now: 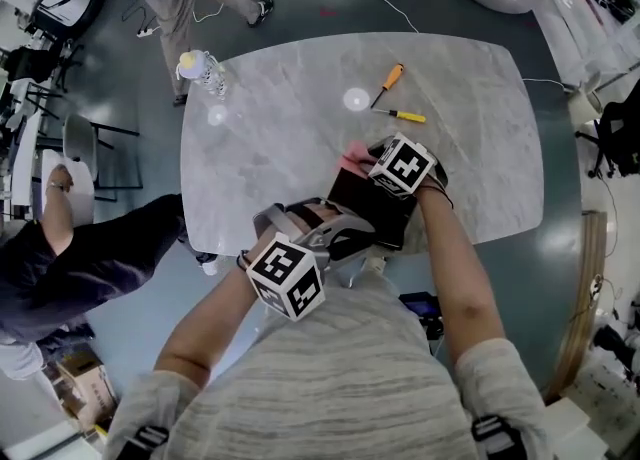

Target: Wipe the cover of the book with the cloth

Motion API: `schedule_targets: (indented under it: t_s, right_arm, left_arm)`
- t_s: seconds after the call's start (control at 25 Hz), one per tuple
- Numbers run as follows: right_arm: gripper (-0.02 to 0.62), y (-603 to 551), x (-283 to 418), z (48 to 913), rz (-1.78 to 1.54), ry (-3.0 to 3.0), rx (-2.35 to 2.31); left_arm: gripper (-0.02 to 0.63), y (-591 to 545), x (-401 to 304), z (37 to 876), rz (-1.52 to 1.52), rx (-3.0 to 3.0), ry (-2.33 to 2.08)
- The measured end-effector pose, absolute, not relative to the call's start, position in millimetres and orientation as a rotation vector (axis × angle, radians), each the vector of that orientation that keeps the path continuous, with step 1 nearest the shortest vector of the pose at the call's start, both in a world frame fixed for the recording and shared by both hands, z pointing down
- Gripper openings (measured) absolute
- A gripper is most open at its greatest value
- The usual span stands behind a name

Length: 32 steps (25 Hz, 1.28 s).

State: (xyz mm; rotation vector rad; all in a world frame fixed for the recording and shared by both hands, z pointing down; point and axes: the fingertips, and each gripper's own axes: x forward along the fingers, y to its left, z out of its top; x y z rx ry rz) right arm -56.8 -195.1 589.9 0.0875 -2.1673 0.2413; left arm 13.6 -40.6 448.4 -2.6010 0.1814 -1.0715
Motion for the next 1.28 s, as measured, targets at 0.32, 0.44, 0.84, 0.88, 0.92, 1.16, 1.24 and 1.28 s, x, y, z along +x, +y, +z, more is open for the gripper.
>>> schedule_targets:
  t_s: [0.32,0.44,0.84,0.88,0.92,1.16,1.24,1.28]
  right_arm:
    - [0.052,-136,-30,504,0.381,-2.295,-0.113]
    - [0.052,-109,-16,468,0.447,-2.364,-0.178]
    - [0.052,-137,8,515,0.441,-2.293,0.012]
    - [0.052,-146,9,527,0.427,-2.279,0.057]
    - [0.052,-156,10,539,0.416,-2.266,0.105]
    - [0.052,-203,26,585,0.258,-2.132,0.36]
    - [0.052,-211,35,582,0.27,-2.143,0.463]
    - [0.052,-214,40,576,0.311,-2.175,0.53]
  left_arm:
    - [0.074,-49,15,440,-1.072,-2.613,0.191]
    - [0.072,-48,13,442,-1.077,-2.615,0.188]
    - [0.074,-44,16,446,-1.095,-2.613,0.175]
    - [0.074,-44,17,446,-1.097,-2.612,0.175]
    - [0.074,-45,17,446,-1.099,-2.61,0.175]
    - [0.074,-50,17,443,-1.11,-2.62,0.208]
    - [0.073,-56,18,438,-1.099,-2.649,0.26]
    - [0.072,-61,18,434,-1.089,-2.667,0.299]
